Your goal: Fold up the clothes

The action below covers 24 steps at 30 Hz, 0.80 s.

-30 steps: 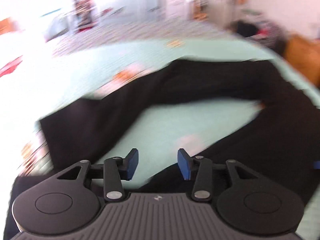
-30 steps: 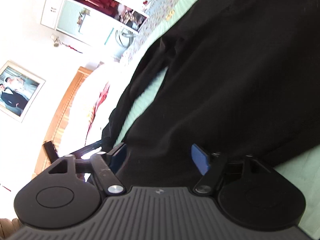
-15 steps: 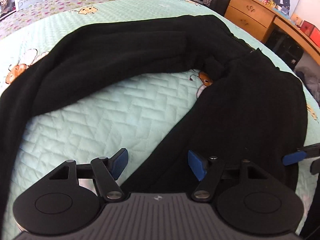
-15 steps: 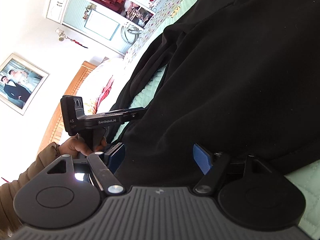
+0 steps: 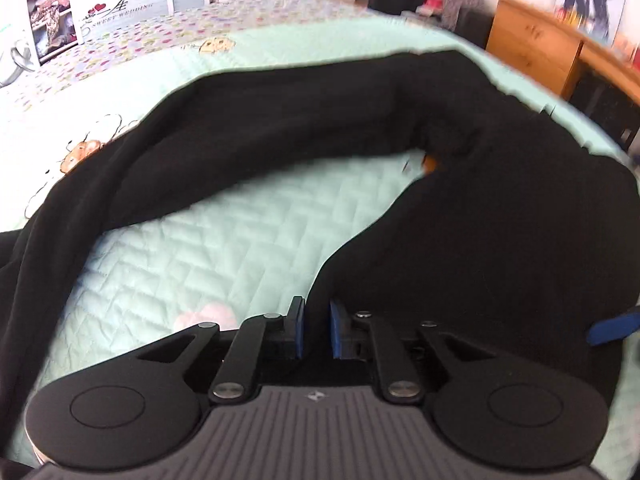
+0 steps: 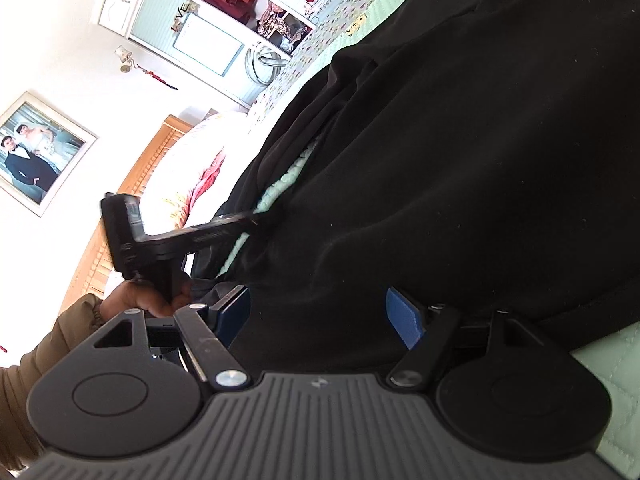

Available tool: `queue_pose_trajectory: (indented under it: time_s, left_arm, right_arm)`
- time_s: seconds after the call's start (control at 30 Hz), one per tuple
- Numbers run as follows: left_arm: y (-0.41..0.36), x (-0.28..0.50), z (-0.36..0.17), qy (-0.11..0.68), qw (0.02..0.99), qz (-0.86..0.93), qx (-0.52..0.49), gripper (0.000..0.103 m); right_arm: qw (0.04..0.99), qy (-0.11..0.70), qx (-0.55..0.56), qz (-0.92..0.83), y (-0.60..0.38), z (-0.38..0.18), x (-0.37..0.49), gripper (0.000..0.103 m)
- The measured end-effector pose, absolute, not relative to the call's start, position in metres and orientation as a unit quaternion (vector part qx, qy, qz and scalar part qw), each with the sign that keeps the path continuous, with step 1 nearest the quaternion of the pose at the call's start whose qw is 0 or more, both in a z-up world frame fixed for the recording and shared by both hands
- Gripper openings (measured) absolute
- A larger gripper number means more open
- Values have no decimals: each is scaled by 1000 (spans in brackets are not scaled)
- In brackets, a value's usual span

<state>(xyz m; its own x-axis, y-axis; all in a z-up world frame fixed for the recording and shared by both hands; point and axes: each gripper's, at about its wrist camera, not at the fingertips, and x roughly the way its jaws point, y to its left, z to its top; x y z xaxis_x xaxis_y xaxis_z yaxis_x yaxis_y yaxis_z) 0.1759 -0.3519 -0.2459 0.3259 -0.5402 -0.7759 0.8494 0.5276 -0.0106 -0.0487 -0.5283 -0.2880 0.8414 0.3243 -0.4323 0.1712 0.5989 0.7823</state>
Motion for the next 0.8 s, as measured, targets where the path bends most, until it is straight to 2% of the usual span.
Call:
queue_pose_trajectory:
  time_s: [0.07,0.1,0.13,0.3,0.47,0.53,0.67,0.8]
  left_arm:
    - [-354,178,-245,377,800,-419,207,41]
    - [-351,181,-242,380,810,-400,198,57]
    - [-345,185,-238,381,819,-389,182,61]
    - [-279,177,-200,368,866,-324,97,59]
    - [-193,114,-182,397,878,-259,-58,67]
    - [-162,81,-190,424,868,-222,-135,69]
    - [-125,27,-218,473,833,-167,-236,69]
    - [-127,36,-237,476,817,-160,-283,69]
  right_arm:
    - [849,281,445,48,-530,-288,-50,75]
    - [848,280,447,50,-531,-288,-51,75]
    - [847,279,449,50,-531,-289,-52,75]
    - [838,268,473,46,-531,-289,-64,76]
    - [813,233,532,49,-530,-288,-80,78]
    - [806,226,544,63,-526,-286,-87,82]
    - [790,246,558,60,-518,-292,-100,82]
    - [775,252,577,51,-513,-301,-104,82]
